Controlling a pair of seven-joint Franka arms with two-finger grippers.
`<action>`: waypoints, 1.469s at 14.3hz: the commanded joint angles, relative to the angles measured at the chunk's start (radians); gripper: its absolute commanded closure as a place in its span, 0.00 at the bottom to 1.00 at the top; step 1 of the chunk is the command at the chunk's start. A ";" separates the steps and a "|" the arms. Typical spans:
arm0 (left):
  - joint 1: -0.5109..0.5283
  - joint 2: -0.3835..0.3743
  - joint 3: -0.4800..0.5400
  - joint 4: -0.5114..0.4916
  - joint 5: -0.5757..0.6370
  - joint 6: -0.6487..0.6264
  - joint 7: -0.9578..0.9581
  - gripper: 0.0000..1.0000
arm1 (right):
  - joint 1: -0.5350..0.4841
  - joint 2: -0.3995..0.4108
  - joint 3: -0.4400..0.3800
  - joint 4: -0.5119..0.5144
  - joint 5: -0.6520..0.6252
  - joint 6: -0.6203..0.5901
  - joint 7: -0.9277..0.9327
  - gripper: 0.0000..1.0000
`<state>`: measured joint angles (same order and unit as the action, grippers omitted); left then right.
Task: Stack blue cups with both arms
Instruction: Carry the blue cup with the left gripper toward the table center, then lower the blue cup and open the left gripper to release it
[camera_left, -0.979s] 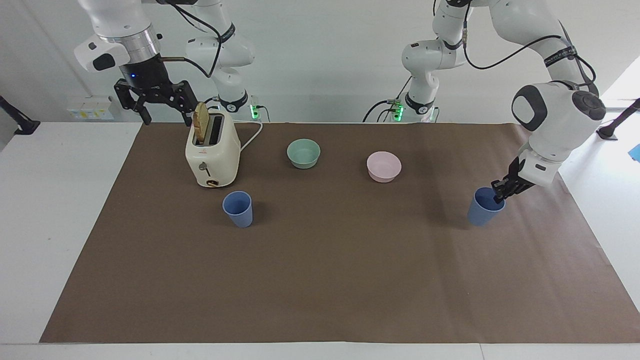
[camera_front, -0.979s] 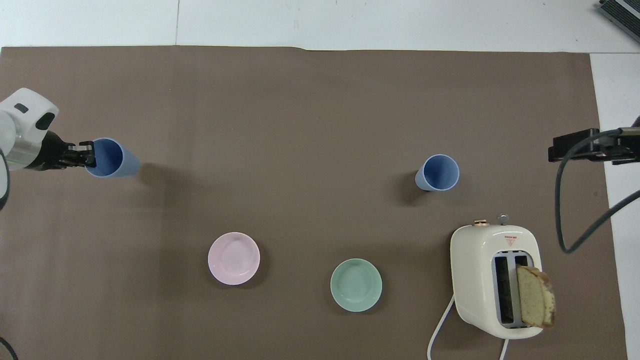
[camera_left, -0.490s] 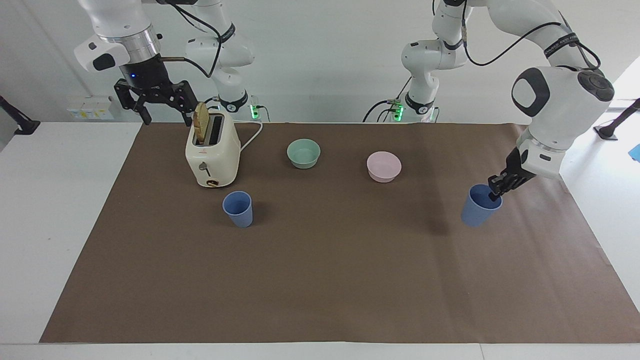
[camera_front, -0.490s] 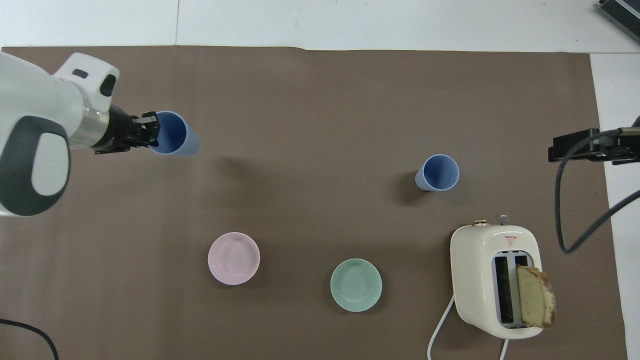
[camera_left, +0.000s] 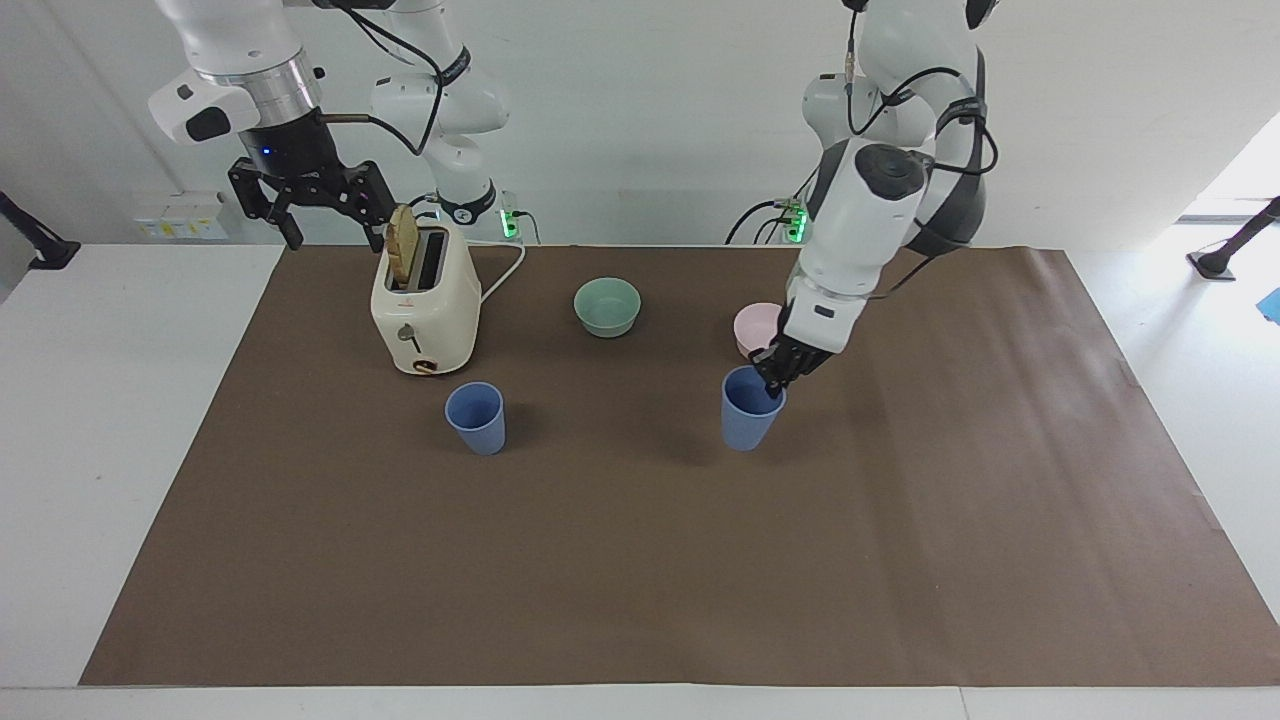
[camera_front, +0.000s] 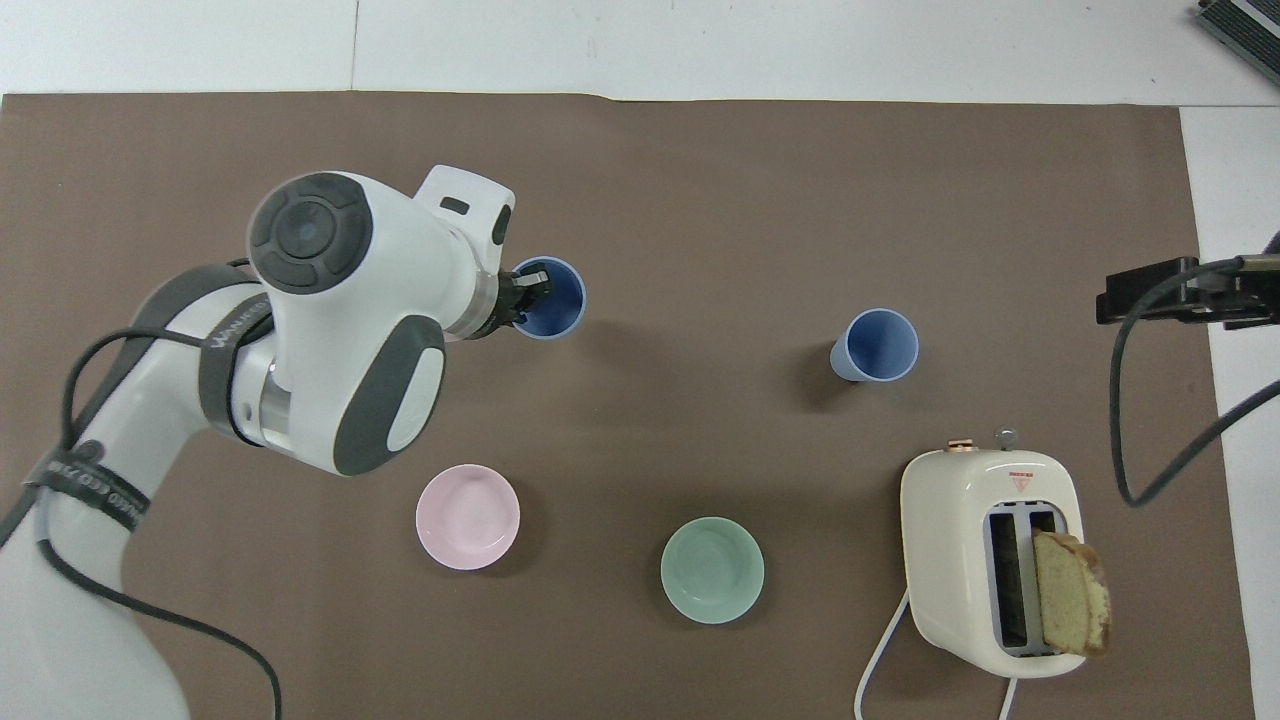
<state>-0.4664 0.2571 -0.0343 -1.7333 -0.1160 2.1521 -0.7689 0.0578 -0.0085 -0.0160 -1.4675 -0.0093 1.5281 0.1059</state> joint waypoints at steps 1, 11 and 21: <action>-0.044 0.040 0.020 0.011 -0.004 0.054 -0.013 1.00 | -0.016 -0.019 0.004 -0.022 0.026 0.000 -0.014 0.00; -0.121 0.099 0.022 -0.018 0.071 0.107 -0.004 1.00 | -0.016 -0.019 0.005 -0.022 0.026 0.000 -0.014 0.00; -0.057 0.059 0.033 0.008 0.110 0.028 0.003 0.00 | -0.016 -0.024 0.007 -0.039 0.032 0.010 -0.017 0.00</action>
<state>-0.5589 0.3610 -0.0049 -1.7305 -0.0372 2.2332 -0.7723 0.0579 -0.0085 -0.0157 -1.4685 -0.0056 1.5286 0.1059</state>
